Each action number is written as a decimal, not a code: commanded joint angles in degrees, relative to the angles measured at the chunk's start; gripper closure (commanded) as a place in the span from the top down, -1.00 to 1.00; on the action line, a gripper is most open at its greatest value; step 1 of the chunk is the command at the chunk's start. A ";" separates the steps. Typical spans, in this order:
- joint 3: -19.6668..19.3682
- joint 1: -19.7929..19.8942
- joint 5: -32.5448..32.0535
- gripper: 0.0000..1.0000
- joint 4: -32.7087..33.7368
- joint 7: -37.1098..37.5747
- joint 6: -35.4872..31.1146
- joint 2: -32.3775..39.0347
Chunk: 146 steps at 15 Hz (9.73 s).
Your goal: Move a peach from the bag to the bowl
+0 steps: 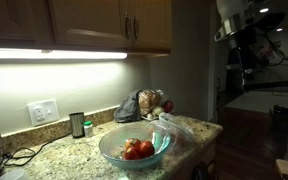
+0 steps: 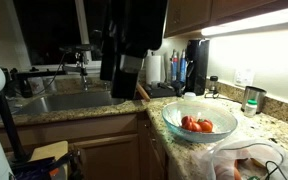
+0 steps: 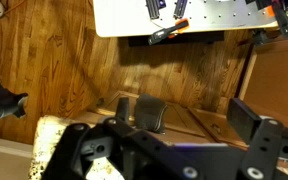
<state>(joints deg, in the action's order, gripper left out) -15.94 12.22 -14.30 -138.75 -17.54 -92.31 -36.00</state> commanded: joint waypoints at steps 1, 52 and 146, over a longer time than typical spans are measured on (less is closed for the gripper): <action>-0.32 -0.43 -0.15 1.00 0.09 0.20 0.14 -0.04; 2.82 1.59 -3.72 1.00 -1.63 10.29 -33.79 14.64; 5.52 3.73 17.69 1.00 33.80 12.89 -35.53 63.67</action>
<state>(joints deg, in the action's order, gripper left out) -11.60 14.39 1.42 -105.41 -3.51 -126.96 27.07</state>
